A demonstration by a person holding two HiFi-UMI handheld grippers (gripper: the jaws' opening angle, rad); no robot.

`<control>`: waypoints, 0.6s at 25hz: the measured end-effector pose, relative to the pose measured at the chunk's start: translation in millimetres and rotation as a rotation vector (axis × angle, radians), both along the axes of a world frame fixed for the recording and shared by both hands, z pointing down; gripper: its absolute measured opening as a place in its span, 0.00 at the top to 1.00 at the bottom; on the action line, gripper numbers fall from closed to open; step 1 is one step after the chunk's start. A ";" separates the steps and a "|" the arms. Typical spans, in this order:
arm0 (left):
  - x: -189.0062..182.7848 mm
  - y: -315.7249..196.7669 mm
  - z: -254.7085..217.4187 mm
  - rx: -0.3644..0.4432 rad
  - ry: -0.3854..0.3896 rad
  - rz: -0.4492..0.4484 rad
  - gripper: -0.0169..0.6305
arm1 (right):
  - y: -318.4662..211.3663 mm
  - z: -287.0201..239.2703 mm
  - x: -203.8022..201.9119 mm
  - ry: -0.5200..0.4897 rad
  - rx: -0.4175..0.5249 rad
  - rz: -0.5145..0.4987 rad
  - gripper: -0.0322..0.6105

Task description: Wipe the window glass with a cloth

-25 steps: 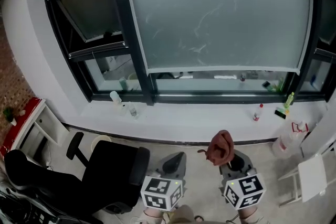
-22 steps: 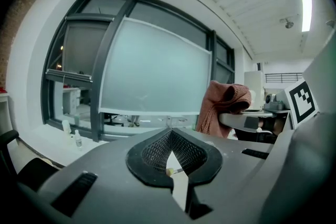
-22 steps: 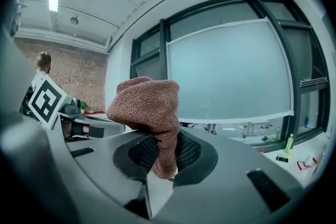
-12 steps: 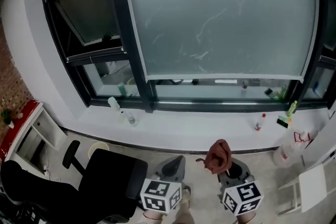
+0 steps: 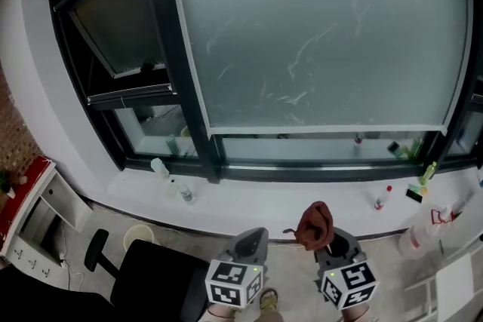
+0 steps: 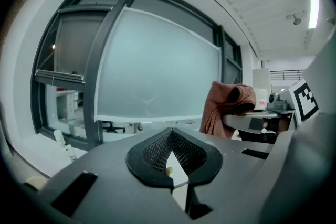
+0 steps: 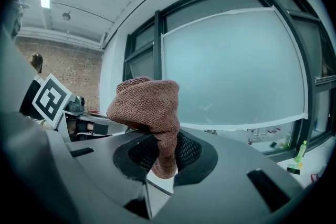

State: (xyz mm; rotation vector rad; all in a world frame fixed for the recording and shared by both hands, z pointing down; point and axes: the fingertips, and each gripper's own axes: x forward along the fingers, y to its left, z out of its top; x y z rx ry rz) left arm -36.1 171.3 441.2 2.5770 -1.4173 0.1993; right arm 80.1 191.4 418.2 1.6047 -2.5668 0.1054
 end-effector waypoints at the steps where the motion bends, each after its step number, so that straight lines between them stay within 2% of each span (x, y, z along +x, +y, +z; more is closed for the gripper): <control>1: -2.2 -13.5 -0.7 -0.003 -0.004 0.000 0.97 | -13.6 -2.5 -1.9 -0.001 0.002 0.001 0.88; 15: -32.6 -174.1 -13.2 0.007 -0.007 0.009 0.97 | -176.1 -16.1 -38.4 0.003 0.013 0.002 0.88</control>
